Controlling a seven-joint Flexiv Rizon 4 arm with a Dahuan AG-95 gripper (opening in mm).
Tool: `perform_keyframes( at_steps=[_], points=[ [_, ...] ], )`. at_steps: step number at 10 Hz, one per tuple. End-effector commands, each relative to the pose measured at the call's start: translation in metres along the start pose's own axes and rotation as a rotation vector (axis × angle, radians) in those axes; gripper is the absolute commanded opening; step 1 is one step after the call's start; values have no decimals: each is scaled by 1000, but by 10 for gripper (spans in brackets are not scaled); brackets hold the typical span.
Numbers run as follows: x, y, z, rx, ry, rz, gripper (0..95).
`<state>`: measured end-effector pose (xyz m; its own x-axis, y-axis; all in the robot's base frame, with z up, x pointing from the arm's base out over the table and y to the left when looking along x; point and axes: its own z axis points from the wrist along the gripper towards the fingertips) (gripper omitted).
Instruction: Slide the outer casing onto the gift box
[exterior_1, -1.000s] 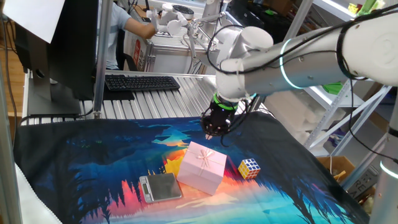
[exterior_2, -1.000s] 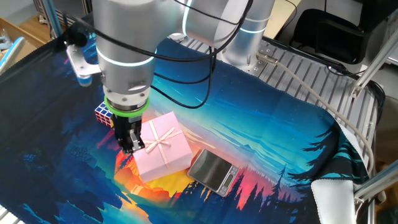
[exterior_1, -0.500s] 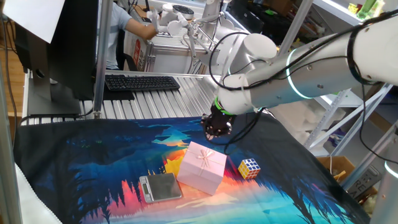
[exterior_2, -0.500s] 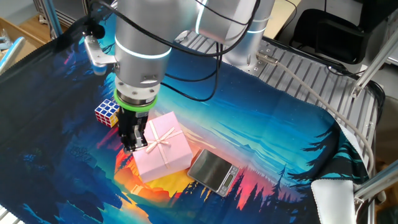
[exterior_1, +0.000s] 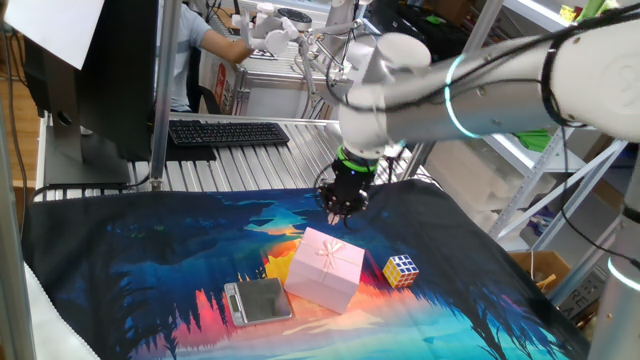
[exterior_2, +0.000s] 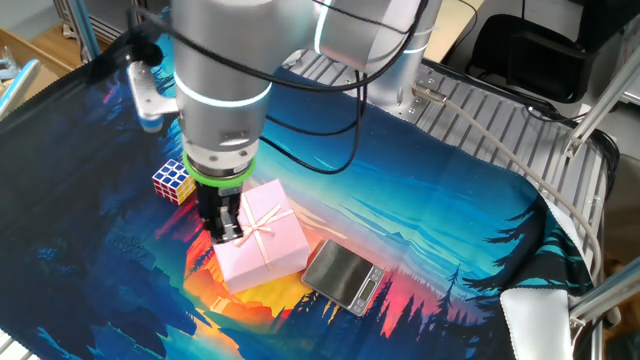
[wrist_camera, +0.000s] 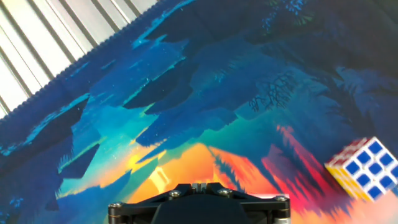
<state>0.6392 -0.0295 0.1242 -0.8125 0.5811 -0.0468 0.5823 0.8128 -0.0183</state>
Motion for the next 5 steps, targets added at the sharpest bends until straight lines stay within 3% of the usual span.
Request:
perform_keyframes(
  at_steps=[1,3,5],
  points=[
    [35,0,-11,28,92,-40,0],
    [58,-4,-10,9,115,-49,0],
    [90,-13,-6,5,110,-80,0]
  ],
)
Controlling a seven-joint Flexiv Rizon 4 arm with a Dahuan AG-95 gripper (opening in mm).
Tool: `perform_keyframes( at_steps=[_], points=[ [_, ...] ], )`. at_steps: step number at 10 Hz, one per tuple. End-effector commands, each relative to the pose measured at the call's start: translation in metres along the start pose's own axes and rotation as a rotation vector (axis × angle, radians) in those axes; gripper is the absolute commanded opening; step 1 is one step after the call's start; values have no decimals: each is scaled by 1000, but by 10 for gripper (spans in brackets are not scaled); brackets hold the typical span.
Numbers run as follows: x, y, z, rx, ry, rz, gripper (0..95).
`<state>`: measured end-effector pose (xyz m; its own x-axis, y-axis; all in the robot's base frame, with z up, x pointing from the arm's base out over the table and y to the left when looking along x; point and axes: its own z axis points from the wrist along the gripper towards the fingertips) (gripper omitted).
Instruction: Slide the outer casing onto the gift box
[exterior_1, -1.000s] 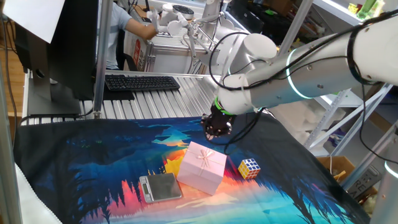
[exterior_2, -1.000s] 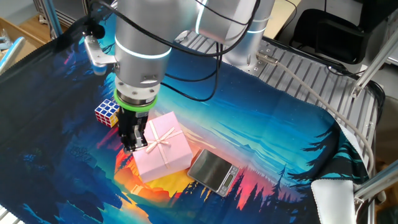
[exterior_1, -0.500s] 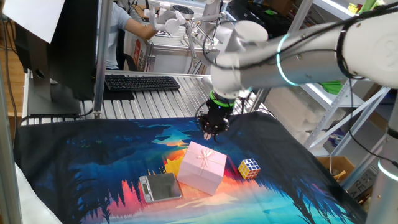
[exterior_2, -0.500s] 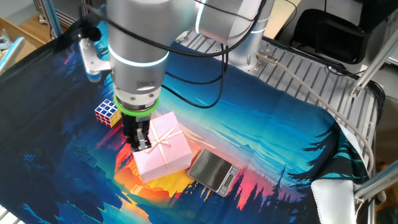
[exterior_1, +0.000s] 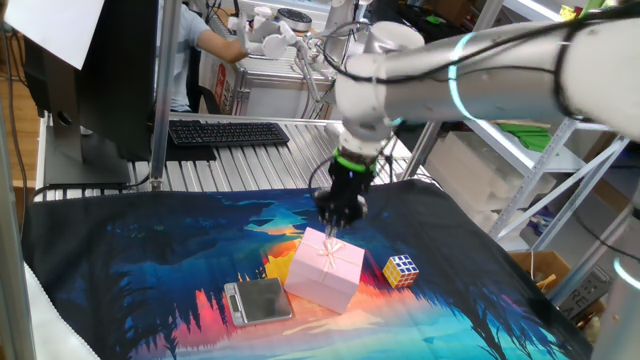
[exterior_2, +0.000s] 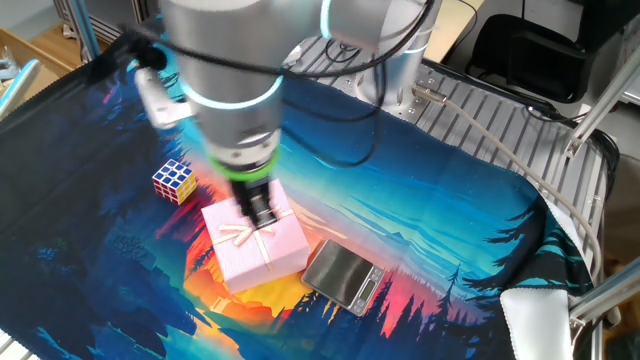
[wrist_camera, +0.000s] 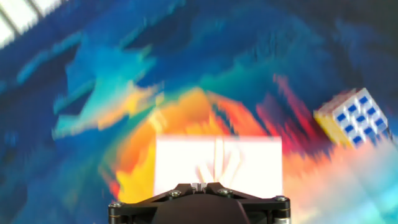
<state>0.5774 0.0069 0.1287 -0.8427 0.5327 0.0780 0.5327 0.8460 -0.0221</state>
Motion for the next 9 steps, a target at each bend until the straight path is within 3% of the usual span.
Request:
perform_keyframes(
  at_steps=[1,4,6,9],
  points=[
    [29,-7,5,4,-14,-28,0],
    [41,-12,10,3,-23,-30,0],
    [40,-6,19,19,-54,-21,0],
    [35,-2,27,17,-67,-11,0]
  ],
)
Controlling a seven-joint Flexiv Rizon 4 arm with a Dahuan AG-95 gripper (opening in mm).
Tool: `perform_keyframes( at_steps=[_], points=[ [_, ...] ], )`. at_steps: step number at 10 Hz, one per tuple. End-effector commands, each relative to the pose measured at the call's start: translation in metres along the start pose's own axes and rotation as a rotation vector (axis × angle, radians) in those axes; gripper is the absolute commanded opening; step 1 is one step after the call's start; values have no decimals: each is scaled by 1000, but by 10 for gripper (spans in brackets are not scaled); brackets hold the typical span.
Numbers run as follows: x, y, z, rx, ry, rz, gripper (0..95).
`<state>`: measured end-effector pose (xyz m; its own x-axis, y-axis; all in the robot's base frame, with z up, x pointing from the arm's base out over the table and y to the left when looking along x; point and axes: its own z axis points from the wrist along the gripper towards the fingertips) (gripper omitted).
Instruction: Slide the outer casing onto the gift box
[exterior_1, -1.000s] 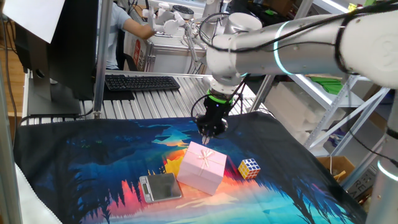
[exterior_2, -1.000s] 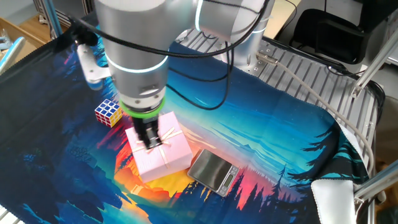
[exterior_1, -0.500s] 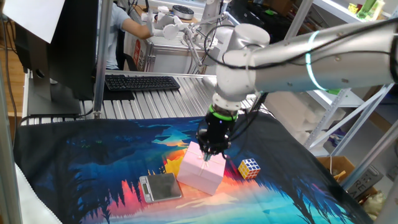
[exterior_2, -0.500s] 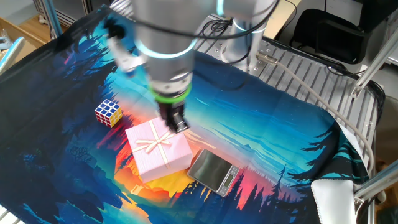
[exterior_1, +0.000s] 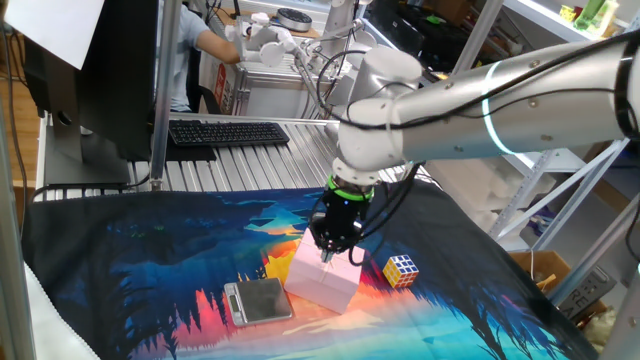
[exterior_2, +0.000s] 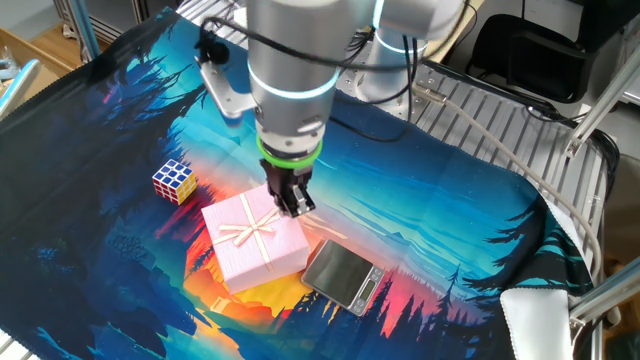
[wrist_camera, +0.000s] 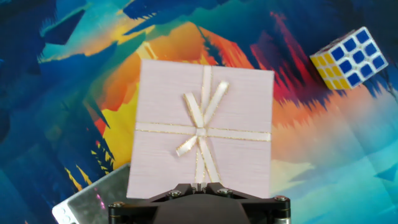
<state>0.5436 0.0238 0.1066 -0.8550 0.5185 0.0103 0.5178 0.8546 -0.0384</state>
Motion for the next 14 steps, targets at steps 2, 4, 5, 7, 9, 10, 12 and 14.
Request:
perform_keyframes(
  at_steps=[2,4,5,7,9,10,12,14],
  points=[
    [-2,4,11,2,0,19,0],
    [2,3,24,-4,-8,27,0],
    [3,3,29,-6,-12,31,0],
    [5,4,38,2,-23,35,0],
    [0,4,17,14,-1,21,0],
    [-4,5,1,18,12,13,0],
    [-16,6,-22,20,4,2,0],
    [-24,3,-34,6,-25,9,0]
  ],
)
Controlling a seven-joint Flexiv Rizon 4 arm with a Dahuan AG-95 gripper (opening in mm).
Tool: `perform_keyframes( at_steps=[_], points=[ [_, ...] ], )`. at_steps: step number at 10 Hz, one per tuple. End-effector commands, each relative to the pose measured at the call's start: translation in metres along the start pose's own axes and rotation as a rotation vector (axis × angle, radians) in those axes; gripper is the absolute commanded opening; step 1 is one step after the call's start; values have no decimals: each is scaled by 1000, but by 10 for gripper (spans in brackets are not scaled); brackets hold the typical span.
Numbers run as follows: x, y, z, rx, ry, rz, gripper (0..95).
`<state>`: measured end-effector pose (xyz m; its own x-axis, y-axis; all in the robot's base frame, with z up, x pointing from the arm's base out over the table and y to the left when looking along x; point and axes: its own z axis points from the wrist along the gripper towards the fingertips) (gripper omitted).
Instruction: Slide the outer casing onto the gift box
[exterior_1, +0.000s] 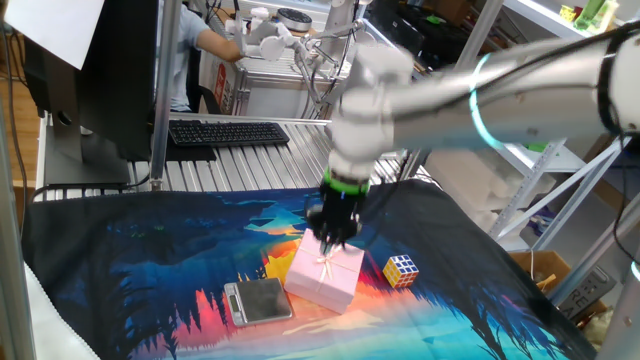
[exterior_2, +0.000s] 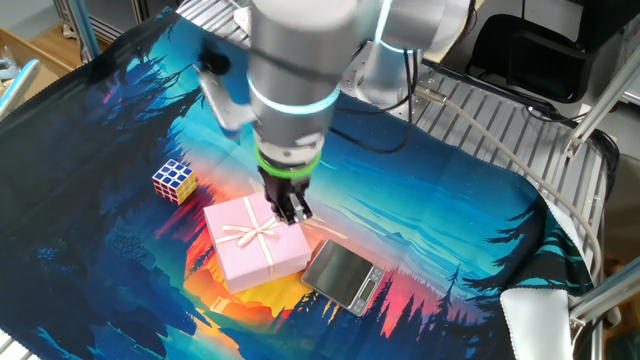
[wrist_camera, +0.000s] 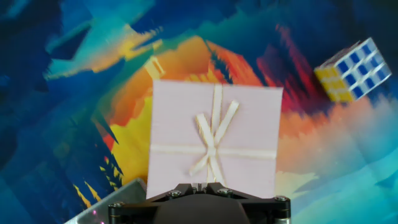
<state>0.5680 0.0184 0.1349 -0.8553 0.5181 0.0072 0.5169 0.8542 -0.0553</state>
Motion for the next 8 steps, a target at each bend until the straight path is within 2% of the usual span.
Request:
perform_keyframes(
  at_steps=[1,4,6,7,8],
  points=[
    [0,-6,-7,-15,-27,17,0],
    [-2,-9,-8,-27,-63,46,0],
    [-10,-25,-14,-35,-95,42,0],
    [-14,-32,-16,-32,-97,41,0],
    [-25,-52,-18,-33,-87,33,0]
  ],
)
